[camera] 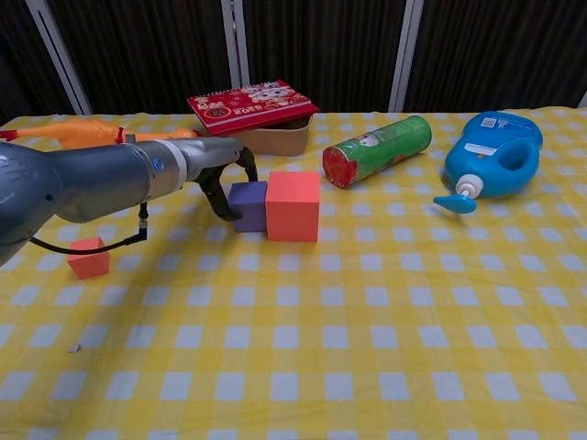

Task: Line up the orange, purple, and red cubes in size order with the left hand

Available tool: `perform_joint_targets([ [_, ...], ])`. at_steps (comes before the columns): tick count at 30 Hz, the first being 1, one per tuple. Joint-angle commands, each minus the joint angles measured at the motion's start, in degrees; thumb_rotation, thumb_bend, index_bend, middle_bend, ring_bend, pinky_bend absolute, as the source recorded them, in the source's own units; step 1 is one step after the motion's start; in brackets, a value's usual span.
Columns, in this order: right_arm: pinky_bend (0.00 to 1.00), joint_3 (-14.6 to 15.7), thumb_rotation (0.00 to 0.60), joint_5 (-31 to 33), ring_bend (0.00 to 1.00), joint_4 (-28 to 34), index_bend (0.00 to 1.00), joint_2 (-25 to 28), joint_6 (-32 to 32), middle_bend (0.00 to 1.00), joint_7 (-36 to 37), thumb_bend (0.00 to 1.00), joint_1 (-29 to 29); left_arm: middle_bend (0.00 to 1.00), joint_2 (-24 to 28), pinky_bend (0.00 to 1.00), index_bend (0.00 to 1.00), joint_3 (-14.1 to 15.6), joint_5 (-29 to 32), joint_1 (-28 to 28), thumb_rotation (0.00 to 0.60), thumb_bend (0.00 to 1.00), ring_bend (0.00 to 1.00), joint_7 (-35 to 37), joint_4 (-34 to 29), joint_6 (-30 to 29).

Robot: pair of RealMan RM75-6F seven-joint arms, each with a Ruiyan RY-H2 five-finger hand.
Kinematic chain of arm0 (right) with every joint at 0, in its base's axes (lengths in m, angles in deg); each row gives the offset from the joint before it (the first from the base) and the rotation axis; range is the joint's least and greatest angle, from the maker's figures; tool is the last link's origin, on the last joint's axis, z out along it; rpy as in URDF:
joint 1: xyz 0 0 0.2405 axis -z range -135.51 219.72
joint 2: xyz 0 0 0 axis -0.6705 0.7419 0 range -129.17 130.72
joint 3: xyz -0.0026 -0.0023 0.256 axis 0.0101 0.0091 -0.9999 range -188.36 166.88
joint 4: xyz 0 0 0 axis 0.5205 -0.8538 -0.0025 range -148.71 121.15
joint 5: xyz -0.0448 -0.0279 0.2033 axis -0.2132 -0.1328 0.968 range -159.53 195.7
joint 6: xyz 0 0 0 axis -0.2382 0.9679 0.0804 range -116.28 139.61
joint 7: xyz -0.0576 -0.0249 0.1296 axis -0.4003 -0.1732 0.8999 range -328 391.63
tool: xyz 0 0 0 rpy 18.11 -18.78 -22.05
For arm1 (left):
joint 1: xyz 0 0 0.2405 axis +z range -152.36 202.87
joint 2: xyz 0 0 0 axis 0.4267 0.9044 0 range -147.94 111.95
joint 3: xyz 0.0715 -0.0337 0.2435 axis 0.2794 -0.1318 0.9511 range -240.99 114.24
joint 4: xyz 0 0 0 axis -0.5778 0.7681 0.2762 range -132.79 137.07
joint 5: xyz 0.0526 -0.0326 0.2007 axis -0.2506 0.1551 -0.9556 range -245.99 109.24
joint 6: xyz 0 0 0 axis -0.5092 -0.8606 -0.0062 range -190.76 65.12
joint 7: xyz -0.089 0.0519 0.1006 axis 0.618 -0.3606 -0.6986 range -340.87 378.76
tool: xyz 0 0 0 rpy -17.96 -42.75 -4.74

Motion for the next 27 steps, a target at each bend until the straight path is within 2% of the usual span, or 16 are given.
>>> perform_joint_targets([
  [1, 0.04, 0.0, 0.600, -0.1, 0.00, 0.0, 0.00, 0.0, 0.0, 0.00, 0.0, 0.37, 0.0, 0.00, 0.0, 0.01, 0.43, 0.1, 0.2, -0.1, 0.600, 0.42, 0.00, -0.1, -0.2, -0.3],
  [22, 0.04, 0.0, 0.600, -0.2, 0.00, 0.0, 0.00, 0.0, 0.2, 0.00, -0.1, 0.37, 0.0, 0.00, 0.8, 0.01, 0.42, 1.0, 1.1, -0.6, 0.600, 0.42, 0.00, -0.3, -2.5, -1.4],
  [27, 0.04, 0.0, 0.600, -0.4, 0.00, 0.0, 0.00, -0.1, 0.5, 0.00, -0.1, 0.37, 0.1, 0.00, 0.9, 0.01, 0.35, 1.2, 1.5, -0.7, 0.600, 0.35, 0.00, -0.4, -2.8, -1.6],
])
